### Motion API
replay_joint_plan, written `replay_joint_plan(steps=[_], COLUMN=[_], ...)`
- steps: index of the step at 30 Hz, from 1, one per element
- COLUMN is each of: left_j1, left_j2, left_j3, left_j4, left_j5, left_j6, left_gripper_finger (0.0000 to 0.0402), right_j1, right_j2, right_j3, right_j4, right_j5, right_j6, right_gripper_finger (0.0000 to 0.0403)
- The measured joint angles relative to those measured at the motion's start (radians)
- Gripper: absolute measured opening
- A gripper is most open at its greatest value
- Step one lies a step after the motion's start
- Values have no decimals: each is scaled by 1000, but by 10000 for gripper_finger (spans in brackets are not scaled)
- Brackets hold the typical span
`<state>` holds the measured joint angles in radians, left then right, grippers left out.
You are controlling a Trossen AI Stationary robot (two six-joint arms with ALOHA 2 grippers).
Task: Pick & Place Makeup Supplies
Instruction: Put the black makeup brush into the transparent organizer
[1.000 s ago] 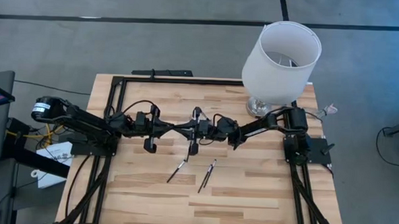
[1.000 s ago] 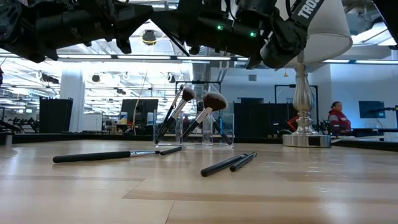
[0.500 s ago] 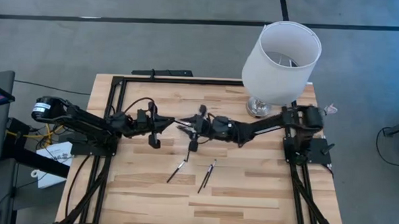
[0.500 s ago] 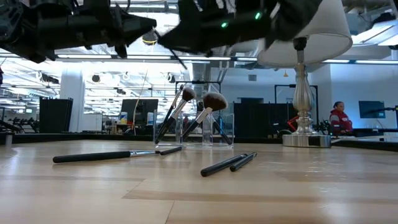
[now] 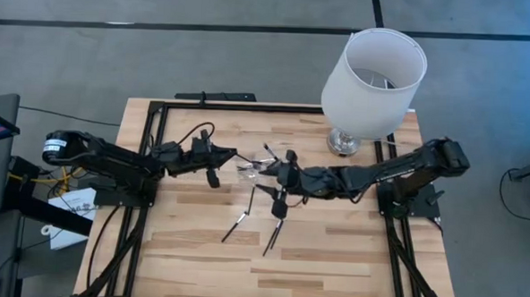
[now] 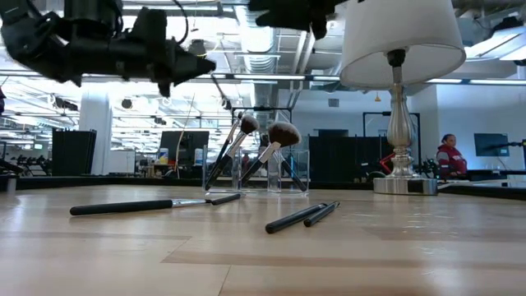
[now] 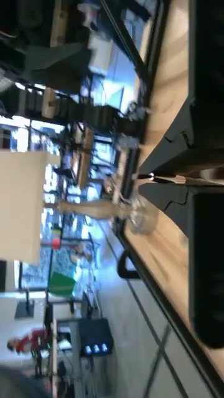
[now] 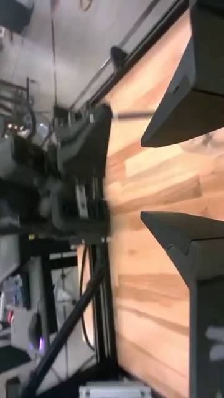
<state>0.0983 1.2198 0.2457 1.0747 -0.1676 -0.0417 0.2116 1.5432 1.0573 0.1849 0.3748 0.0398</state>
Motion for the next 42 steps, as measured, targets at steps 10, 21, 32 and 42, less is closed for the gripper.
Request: replay_joint_plan(steps=[10,21,32,42], left_j1=[26,96,94,76], left_j2=[20,198,227,-10], left_j3=[162,162,161,161], left_j4=[-297,-287,-242,-258], left_j5=[40,19,19,39], left_j6=[42,10,41,68], left_gripper_finger=[12,14,71,95], right_j1=[-16,-61,-70,-12], right_j2=[0,0,0,120], right_j3=[0,0,0,-2], right_j4=[43,41,39,-10], right_j5=[2,-7,-9,-123], right_j6=[-21,-22,-6,240], right_gripper_finger=[166,160,161,160])
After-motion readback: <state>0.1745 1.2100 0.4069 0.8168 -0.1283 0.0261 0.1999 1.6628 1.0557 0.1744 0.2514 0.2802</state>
